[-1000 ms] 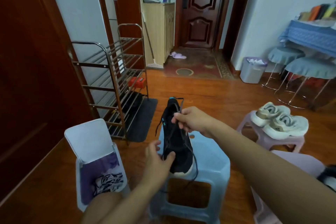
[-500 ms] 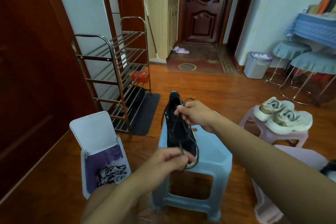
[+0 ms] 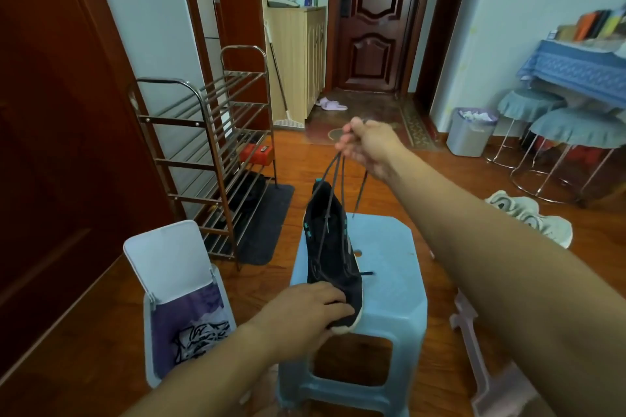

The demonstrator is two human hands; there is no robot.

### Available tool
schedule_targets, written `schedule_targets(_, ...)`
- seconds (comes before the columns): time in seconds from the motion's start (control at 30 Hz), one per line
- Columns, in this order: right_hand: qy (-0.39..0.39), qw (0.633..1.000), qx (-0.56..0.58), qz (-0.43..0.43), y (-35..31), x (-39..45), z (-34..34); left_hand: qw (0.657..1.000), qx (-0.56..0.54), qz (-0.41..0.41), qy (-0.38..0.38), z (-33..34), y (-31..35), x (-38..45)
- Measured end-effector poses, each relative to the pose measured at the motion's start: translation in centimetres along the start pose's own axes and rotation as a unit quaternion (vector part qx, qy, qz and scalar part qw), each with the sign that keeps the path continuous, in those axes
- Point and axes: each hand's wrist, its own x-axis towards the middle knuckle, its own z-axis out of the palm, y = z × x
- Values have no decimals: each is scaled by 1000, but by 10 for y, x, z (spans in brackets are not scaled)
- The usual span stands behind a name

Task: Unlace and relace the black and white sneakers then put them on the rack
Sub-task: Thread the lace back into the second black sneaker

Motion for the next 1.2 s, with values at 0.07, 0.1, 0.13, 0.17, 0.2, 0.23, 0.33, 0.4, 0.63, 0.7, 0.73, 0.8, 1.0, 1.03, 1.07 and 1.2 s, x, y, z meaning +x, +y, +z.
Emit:
schedule_targets(0.07,14,998,50,-23,-23,16,2,1000,6,13,-14,-4,0,2)
schedule_targets(0.1,13,998,61,-32,-31,21,5,1000,7,15,-24,-6,0,3)
schedule_targets(0.13,8,997,67,-38,-37,25,7,999,9,18,-33,-7,-1,4)
schedule_targets(0.17,-1,997,70,-44,-40,28,10,999,8,20,-43,-7,-3,5)
schedule_targets(0.2,-11,997,67,-48,-43,31,12,999,7,21,-50,-7,-4,5)
schedule_targets(0.23,-20,997,62,-51,-45,33,14,998,7,21,-59,-8,-5,6)
schedule_targets(0.33,-8,997,41,-68,-54,40,19,997,-5,17,-78,-16,-4,7)
schedule_targets(0.4,9,997,18,-76,-64,43,20,995,-22,15,-95,-25,-3,10)
schedule_targets(0.63,-13,995,-87,-48,-65,32,22,980,-109,-44,-160,-52,0,18)
schedule_targets(0.7,-33,990,-126,-52,-69,31,18,940,-248,-155,-177,-66,-4,24)
schedule_targets(0.73,-51,985,-153,-54,-73,27,16,920,-302,-214,-132,-74,-8,29)
schedule_targets(0.8,-98,974,-197,-62,-83,18,13,903,-288,-317,40,-95,-24,48)
schedule_targets(1.0,-156,952,-249,-82,-107,-23,18,862,-347,-340,144,-210,-45,103)
schedule_targets(1.03,-154,950,-255,-88,-110,-29,20,876,-337,-323,122,-223,-44,107)
schedule_targets(1.07,-148,950,-260,-94,-113,-34,21,884,-325,-316,111,-233,-41,108)
schedule_targets(1.2,-102,957,-257,-92,-127,-45,28,868,-383,-294,113,-255,-39,103)
